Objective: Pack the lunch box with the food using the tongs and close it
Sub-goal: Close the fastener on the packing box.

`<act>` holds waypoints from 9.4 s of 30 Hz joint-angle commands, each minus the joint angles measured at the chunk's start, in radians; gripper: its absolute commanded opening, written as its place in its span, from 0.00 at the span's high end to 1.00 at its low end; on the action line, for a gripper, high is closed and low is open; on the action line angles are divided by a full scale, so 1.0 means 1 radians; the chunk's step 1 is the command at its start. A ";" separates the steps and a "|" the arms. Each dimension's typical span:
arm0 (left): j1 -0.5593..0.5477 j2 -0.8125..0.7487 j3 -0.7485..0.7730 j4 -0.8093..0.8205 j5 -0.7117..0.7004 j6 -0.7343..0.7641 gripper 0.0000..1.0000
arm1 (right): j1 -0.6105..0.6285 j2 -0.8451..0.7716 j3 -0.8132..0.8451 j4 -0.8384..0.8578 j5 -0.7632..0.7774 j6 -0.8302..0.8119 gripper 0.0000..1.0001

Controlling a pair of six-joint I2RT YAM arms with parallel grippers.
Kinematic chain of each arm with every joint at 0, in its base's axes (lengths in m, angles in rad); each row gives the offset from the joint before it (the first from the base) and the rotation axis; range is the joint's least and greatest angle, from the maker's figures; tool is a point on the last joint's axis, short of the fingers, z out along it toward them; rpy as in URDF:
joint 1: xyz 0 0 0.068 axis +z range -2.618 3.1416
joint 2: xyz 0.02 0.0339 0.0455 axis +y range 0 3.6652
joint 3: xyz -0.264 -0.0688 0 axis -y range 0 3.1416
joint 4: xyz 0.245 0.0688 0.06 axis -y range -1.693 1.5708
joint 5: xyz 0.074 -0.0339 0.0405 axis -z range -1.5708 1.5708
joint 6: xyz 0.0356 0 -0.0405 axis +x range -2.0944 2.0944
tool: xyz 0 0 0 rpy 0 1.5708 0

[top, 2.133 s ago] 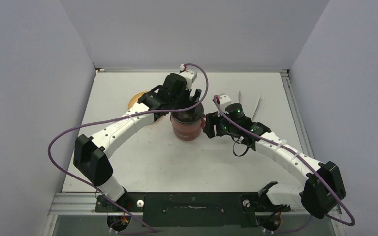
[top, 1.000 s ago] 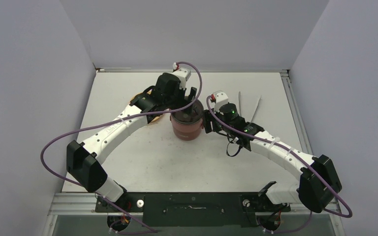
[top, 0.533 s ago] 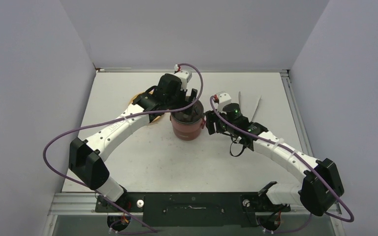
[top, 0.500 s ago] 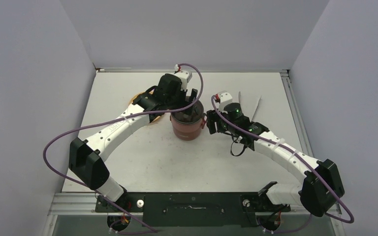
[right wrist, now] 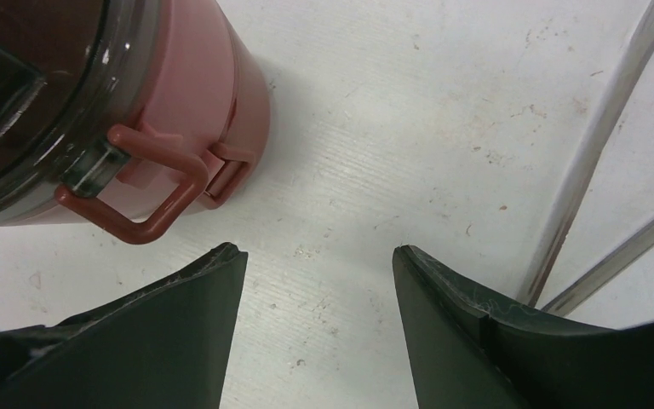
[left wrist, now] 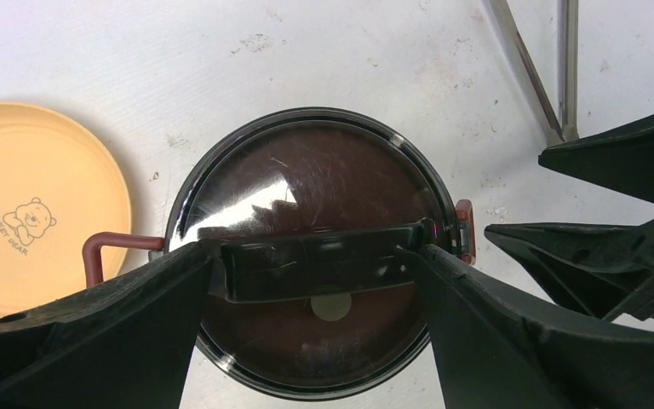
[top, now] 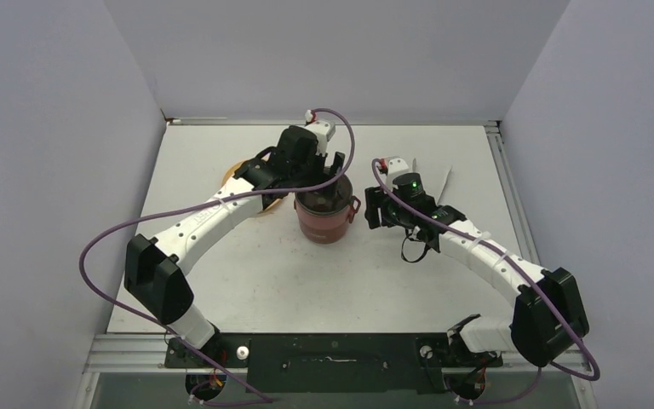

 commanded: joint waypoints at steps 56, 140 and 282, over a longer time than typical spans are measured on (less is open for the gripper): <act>-0.038 0.137 0.066 -0.160 -0.125 0.075 0.16 | 0.005 0.261 0.179 0.165 -0.051 0.138 0.42; 0.041 -0.021 0.038 -0.024 0.002 -0.003 0.03 | 0.014 -0.042 0.048 0.061 -0.085 -0.031 0.33; 0.486 -0.110 -0.143 0.230 0.578 -0.257 0.02 | 0.103 0.176 0.324 0.232 -0.244 -0.213 0.35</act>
